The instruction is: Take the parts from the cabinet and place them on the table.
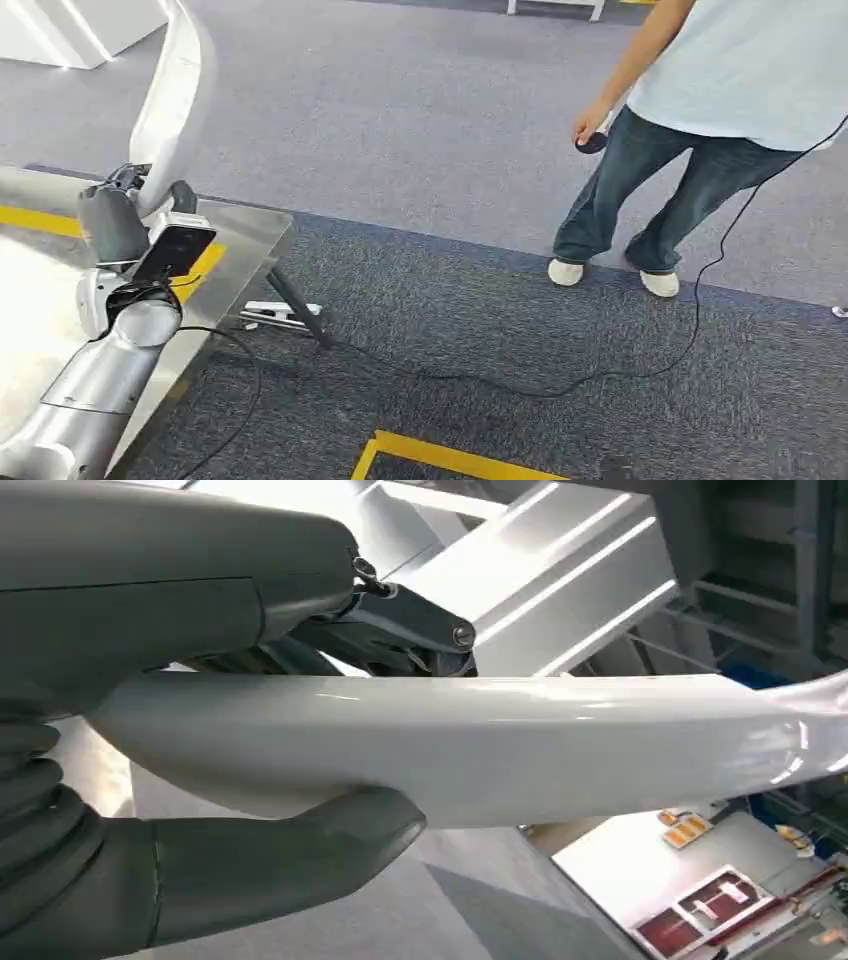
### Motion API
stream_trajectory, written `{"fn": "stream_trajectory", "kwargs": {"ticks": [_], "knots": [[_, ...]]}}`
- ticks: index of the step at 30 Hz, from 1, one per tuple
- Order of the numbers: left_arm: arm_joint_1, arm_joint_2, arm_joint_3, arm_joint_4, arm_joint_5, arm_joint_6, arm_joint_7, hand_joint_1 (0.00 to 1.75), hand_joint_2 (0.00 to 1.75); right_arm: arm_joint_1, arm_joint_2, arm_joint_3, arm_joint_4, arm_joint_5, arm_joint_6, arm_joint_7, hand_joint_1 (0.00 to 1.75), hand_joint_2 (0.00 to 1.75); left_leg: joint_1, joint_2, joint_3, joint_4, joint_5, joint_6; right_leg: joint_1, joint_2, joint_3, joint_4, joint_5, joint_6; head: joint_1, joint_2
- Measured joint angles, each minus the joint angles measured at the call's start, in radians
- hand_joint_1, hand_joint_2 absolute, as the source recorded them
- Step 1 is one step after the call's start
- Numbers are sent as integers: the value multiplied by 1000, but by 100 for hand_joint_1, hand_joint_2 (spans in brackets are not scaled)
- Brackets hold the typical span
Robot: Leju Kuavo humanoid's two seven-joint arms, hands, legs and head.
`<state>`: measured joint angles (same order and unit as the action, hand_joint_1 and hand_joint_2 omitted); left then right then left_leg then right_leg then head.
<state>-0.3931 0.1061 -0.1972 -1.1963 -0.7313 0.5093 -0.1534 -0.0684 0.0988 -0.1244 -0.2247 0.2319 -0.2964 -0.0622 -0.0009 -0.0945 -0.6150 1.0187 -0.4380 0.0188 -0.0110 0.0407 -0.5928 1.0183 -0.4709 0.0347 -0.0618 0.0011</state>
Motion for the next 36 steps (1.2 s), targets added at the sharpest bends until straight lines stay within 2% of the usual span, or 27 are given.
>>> {"fn": "stream_trajectory", "kwargs": {"ticks": [2, 3, 4, 5, 7, 8, 9, 11, 12, 13, 17, 18, 19, 20, 22, 23, 24, 25, 26, 27, 28, 29, 32, 33, 34, 35, 36], "knots": [[2, 1, 0, 0, 0, 0, 0, 175, 175, 0, 0, 0, 0, 0, 0, 1, 0, 0, 0, -12, -1, -1, -1, -11, -4, -13, 4, -8, 5, -14, 1, 0], [2, 2, -1, 0, 0, 1, 0, 175, 175, -2, 0, -1, 0, 0, 0, 1, 0, 0, 0, 28, -7, 13, -15, -15, -5, -20, 8, -12, 7, -21, -1, 0], [-2, 4, -1, 0, 0, 0, 0, 175, 175, -2, 0, -1, 0, 0, 0, -1, 0, 0, -1, 61, -26, 56, -44, -20, -3, -25, 9, -13, 6, -27, -10, 0], [-3, 3, -1, 0, 0, 0, 0, 175, 175, -1, 0, 0, 0, 0, 0, 0, 0, 0, 0, 75, -57, 129, -81, -25, -2, -30, 10, -12, 5, -29, -9, 0], [2, 3, -2, 0, 0, 0, 0, 175, 175, 3, 0, 0, 0, 0, 0, 0, 0, 0, 5, 82, -134, 292, -144, -31, 0, -47, 10, -12, 2, -32, -9, 0], [3, 4, -2, 2, 0, 0, 1, 175, 175, 4, 0, -1, 1, 0, 1, 19, 0, 0, 5, 82, -149, 320, -144, -32, 0, -60, 11, -11, 1, -34, -10, 0], [0, 4, -3, 4, -2, 0, 7, 175, 175, 3, 0, -1, 1, 2, 3, 44, 0, 0, 6, 83, -139, 300, -120, -31, 0, -67, 13, -11, -1, -33, -10, 0], [-20, 2, -7, 15, -6, -4, 22, 175, 175, 5, 0, -1, 1, 7, 7, 80, 0, 0, 5, 98, -63, 141, -29, -26, 2, -89, 21, -11, -6, -30, -10, 0], [-30, 2, -7, 18, -8, -5, 25, 175, 175, 5, 0, -1, 1, 7, 7, 84, 0, 0, 2, 123, -20, 58, 6, -20, 3, -99, 26, -11, -9, -28, -10, 0], [-43, 0, -8, 21, -10, -6, 27, 175, 175, 6, 0, -1, 1, 8, 7, 84, 0, 0, -17, 180, 8, 8, -10, -12, 8, -109, 30, -12, -13, -21, -9, 0], [-55, -1, -9, 32, -11, -8, 30, 175, 175, 3, 0, 0, 2, 9, 7, 85, 0, 0, -21, 135, 4, -8, -5, 12, 11, -157, 41, -18, -20, -1, -11, 0], [-55, -3, -9, 32, -11, -8, 30, 175, 175, 1, -1, -1, 2, 9, 7, 85, 0, 0, -9, 127, 14, -18, 3, 20, 7, -138, 28, -12, -30, 7, -10, 0], [-60, -6, -9, 33, -11, -6, 30, 175, 175, 1, -1, -1, 2, 10, 6, 85, 0, 0, -6, 116, 15, -19, 2, 24, 5, -80, 22, 17, -51, 10, -6, 0], [-63, -8, -9, 36, -11, -6, 29, 175, 175, 1, -1, 0, 2, 10, 6, 85, 0, 0, -5, 106, 15, -18, 3, 28, 5, -57, -8, 79, -84, 10, 1, 0], [-63, -11, -9, 42, -11, -6, 29, 175, 175, 5, -3, -1, 2, 10, 6, 86, 0, 0, -5, 81, 14, -18, 1, 31, 3, -44, -96, 247, -150, 15, 3, 0], [-60, -13, -9, 45, -11, -6, 29, 175, 175, 8, -3, -1, 3, 9, 6, 91, 0, 0, -6, 69, 14, -17, 1, 31, 3, -44, -127, 297, -160, 15, 4, 0], [-58, -13, -9, 48, -11, -6, 29, 175, 175, 10, -3, -1, 3, 10, 6, 91, 0, 0, -6, 54, 14, -17, 1, 31, 3, -43, -142, 306, -147, 14, 3, 0], [-58, -13, -9, 50, -11, -6, 29, 175, 175, 10, -3, -1, 3, 10, 6, 91, 0, 0, -6, 40, 15, -16, 1, 30, 3, -42, -131, 268, -109, 13, 3, 0], [-59, -13, -9, 52, -11, -6, 29, 175, 175, 9, -3, -1, 3, 10, 6, 91, 0, 0, -5, 26, 15, -14, -1, 28, 2, -37, -98, 184, -52, 11, 3, 0], [-60, -13, -9, 53, -11, -6, 29, 175, 175, 8, -3, -1, 3, 10, 6, 91, 0, 0, -4, 14, 16, -11, -3, 24, 0, -21, -57, 92, -2, 9, 3, 0], [-60, -14, -9, 54, -11, -5, 29, 175, 175, 8, -5, -1, 4, 11, 6, 91, 0, 0, -1, 4, 14, -6, -7, 18, -4, 27, -27, 20, 16, 8, 3, 0], [-63, -14, -9, 55, -8, -2, 29, 175, 175, 9, -5, -1, 5, 12, 6, 92, 0, 0, -7, -7, 5, 4, -9, 13, -11, 50, 0, 2, 4, 7, 3, 0], [-58, -11, -9, 58, -5, 0, 31, 175, 175, 8, -5, -4, 6, 13, 6, 96, 0, 0, 6, -41, -4, -1, -1, -4, 0, 20, -1, 2, -3, -3, 3, 0], [-58, -9, -10, 58, -5, 0, 30, 175, 175, 7, -5, -5, 6, 13, 6, 95, 0, 0, 3, -53, -5, 1, -3, -11, -7, 8, 3, -6, 0, -11, 2, 0], [-55, -8, -10, 58, -5, 0, 30, 175, 175, 4, -6, -6, 6, 14, 6, 95, 0, 0, 0, -13, -11, 15, -19, -14, -8, -5, 7, -11, 2, -19, 1, 0], [-61, -5, -10, 59, -5, 0, 30, 175, 175, 4, -6, -7, 6, 14, 5, 94, 0, 0, 0, 35, -32, 64, -49, -19, -8, -14, 10, -13, 1, -25, -13, 0], [-63, -6, -10, 59, -4, 0, 30, 175, 175, 6, -6, -8, 6, 14, 6, 94, 0, 0, 1, 64, -65, 138, -84, -24, -6, -26, 12, -12, -1, -28, -13, 0]]}}
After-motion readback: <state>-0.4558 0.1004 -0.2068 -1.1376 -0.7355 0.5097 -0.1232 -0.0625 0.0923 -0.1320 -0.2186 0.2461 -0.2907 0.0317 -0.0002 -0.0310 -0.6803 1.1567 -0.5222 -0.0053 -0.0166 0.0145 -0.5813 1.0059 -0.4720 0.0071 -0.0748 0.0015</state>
